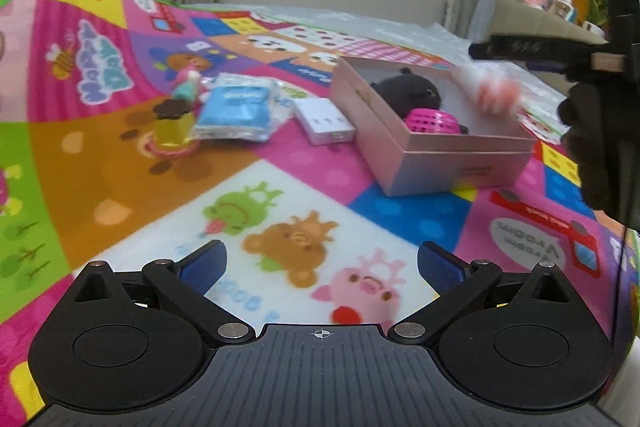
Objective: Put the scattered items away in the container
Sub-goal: 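Carry the scoop into the pink box with the left tool while the right tool grasps the 'M' card, then lower the 'M' card into the pink box and open the right tool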
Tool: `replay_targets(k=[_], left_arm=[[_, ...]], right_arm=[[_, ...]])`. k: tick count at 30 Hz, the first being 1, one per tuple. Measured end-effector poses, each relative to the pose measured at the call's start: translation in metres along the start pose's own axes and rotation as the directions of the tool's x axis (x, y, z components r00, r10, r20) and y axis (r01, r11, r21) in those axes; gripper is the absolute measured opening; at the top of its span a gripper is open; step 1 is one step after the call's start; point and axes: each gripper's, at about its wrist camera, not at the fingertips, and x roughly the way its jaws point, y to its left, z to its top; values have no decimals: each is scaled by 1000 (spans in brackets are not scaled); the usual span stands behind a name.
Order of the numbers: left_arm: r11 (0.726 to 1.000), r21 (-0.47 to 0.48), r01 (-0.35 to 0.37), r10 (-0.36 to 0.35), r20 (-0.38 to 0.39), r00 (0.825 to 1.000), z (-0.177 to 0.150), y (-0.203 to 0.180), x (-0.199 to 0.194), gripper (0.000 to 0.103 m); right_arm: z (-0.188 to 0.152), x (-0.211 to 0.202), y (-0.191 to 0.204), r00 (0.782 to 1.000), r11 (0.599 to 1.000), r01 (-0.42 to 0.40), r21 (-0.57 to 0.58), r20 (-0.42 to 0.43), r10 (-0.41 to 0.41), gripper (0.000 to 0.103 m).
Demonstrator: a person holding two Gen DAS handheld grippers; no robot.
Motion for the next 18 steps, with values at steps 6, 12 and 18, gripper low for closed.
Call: replay_targets(k=[6, 12, 18], left_arm=[[996, -72, -46, 46, 3, 999, -9, 26, 1, 103], [991, -129, -34, 34, -3, 999, -18, 45, -3, 103], [984, -175, -34, 42, 39, 998, -21, 73, -33, 103]], right_arm=[[-10, 10, 37, 998, 996, -40, -83, -58, 35, 97], [-11, 4, 93, 990, 969, -125, -212, -85, 109, 101], [-4, 13, 147, 954, 948, -272, -168, -179, 242, 101]])
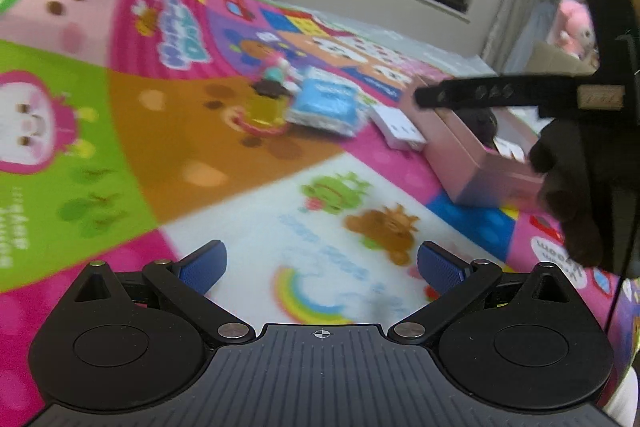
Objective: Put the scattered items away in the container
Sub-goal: 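Lower the 'M' card into the pink box and open the right tool, then grasp the yellow toy with the brown flower lid with the right tool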
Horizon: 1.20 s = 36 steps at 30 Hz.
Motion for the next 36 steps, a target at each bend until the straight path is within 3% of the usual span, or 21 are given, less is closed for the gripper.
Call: replay_targets(k=[2, 6, 9, 16, 18, 22, 27, 31, 33, 36], left_arm=[[1000, -18, -10, 11, 28, 1000, 4, 15, -14, 103], [1000, -21, -1, 2, 45, 999, 7, 37, -34, 103], [1000, 8, 24, -24, 41, 999, -2, 39, -43, 103], [992, 87, 95, -96, 2, 995, -31, 25, -50, 103], [989, 111, 97, -98, 2, 995, -36, 20, -50, 103], [988, 128, 82, -85, 14, 996, -41, 14, -50, 103], [992, 117, 54, -57, 23, 998, -41, 15, -44, 103], [994, 101, 50, -51, 11, 999, -41, 13, -36, 103], [993, 104, 52, -53, 6, 999, -41, 10, -31, 103], [991, 123, 59, -59, -1, 998, -41, 6, -25, 103]], right_arm=[[6, 12, 20, 999, 999, -34, -7, -15, 33, 98], [19, 39, 64, 997, 995, -75, -66, -29, 73, 69], [30, 60, 95, 995, 989, -104, -106, -20, 102, 66], [40, 118, 144, 994, 977, -87, -197, -81, 72, 65], [37, 121, 150, 993, 971, -75, -226, -108, 51, 41], [33, 96, 138, 988, 975, -114, -191, -125, 91, 38], [9, 31, 119, 979, 962, -176, -209, -140, 149, 38], [-13, -11, 110, 952, 940, -261, -218, -216, 214, 38], [-17, -25, 105, 940, 927, -304, -222, -230, 253, 45], [-6, -30, 99, 952, 932, -285, -222, -180, 248, 55]])
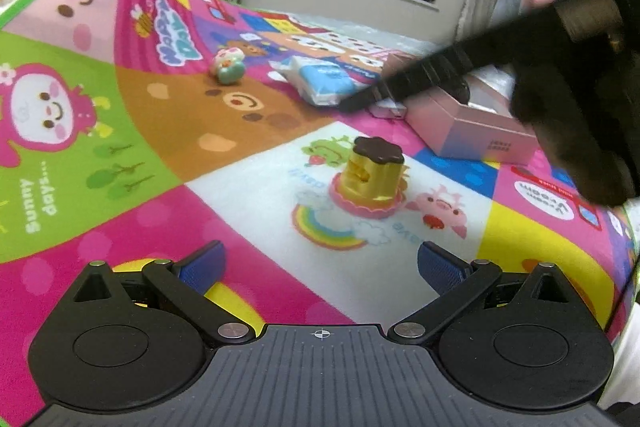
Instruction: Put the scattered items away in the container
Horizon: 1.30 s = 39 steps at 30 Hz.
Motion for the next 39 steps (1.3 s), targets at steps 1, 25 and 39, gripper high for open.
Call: replay_targets(k=[1, 25, 39], left_arm=[[1000, 3, 1, -1, 2, 1000, 0, 0, 1, 103], [998, -65, 11, -10, 6, 1000, 8, -8, 0, 103], [996, 13, -85, 86, -55, 995, 39, -52, 79, 103]], right_arm=[[6, 2, -5, 1000, 1000, 15, 6, 17, -15, 55], [-23, -40, -54, 975, 970, 192, 150, 83, -206, 54], [-192, -105, -76, 868, 814, 491, 311, -91, -488, 66]])
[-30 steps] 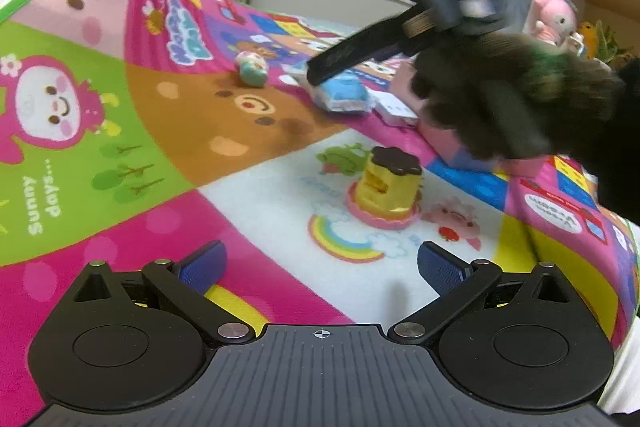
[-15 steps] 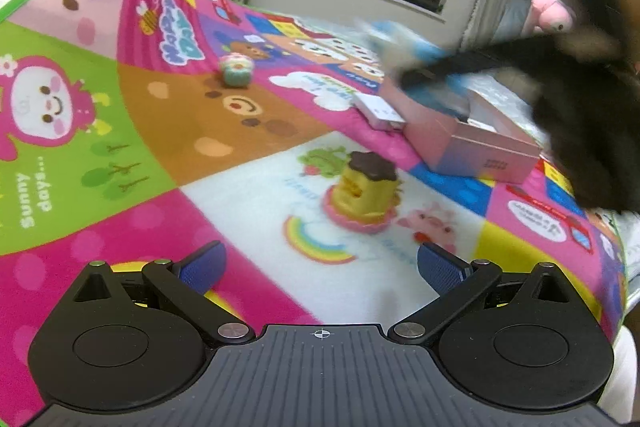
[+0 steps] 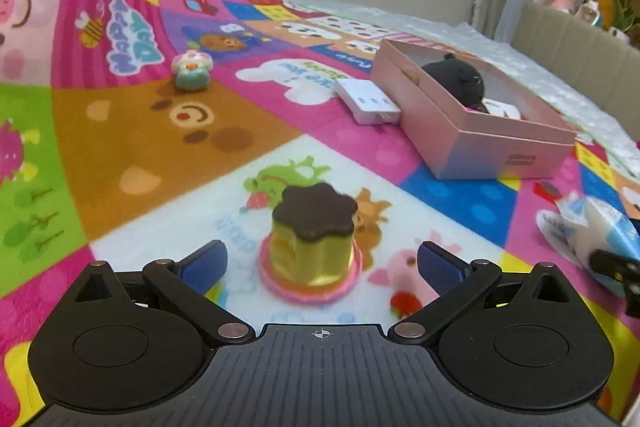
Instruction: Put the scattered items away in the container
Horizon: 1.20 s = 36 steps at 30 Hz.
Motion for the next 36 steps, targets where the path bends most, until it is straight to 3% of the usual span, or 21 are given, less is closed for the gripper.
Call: replay_targets(k=[2, 5, 8, 10, 11, 12, 17, 20, 23, 27, 29, 33, 36], left_arm=[[1000, 1, -21, 21, -3, 1000, 2, -3, 4, 103], [998, 20, -54, 54, -5, 999, 1, -8, 6, 101], [996, 42, -79, 80, -10, 997, 1, -14, 6, 77], [994, 54, -94, 94, -4, 996, 2, -19, 5, 72], [994, 53, -95, 95, -4, 995, 3, -20, 5, 62], [995, 55, -88, 89, -5, 996, 4, -23, 5, 61], [989, 143, 26, -25, -11, 1000, 2, -66, 1, 61], [975, 179, 134, -125, -59, 990, -4, -95, 4, 61], [959, 208, 194, -182, -77, 980, -10, -116, 4, 65], [961, 193, 198, -189, -65, 980, -13, -119, 2, 89], [964, 186, 192, -186, -50, 981, -14, -114, -2, 96], [970, 152, 190, -192, -3, 981, -14, -85, -24, 101], [985, 98, 139, -143, 36, 989, -12, -53, -34, 102]], right_arm=[[-8, -1, -7, 999, 1000, 31, 5, 30, -31, 82], [-19, 1, -10, 998, 999, 33, 0, 53, -33, 87], [-31, 2, -16, 998, 999, 9, 30, 60, -11, 95], [-37, -1, -23, 997, 998, -11, 63, 74, 7, 101], [-39, -1, -25, 997, 997, -21, 80, 82, 14, 103], [-41, -3, -28, 996, 995, -29, 97, 89, 21, 103], [-53, -7, -38, 994, 991, -29, 131, 110, 15, 103], [-58, -7, -43, 994, 989, -15, 148, 113, -2, 103], [-61, -7, -47, 994, 986, 6, 169, 109, -25, 103], [-65, -9, -51, 995, 982, 8, 188, 101, -27, 103], [-65, -13, -52, 995, 984, -8, 180, 104, -11, 103], [-53, -28, -52, 990, 987, -50, 156, 135, 29, 103], [-31, -42, -49, 982, 987, -94, 129, 176, 71, 103]])
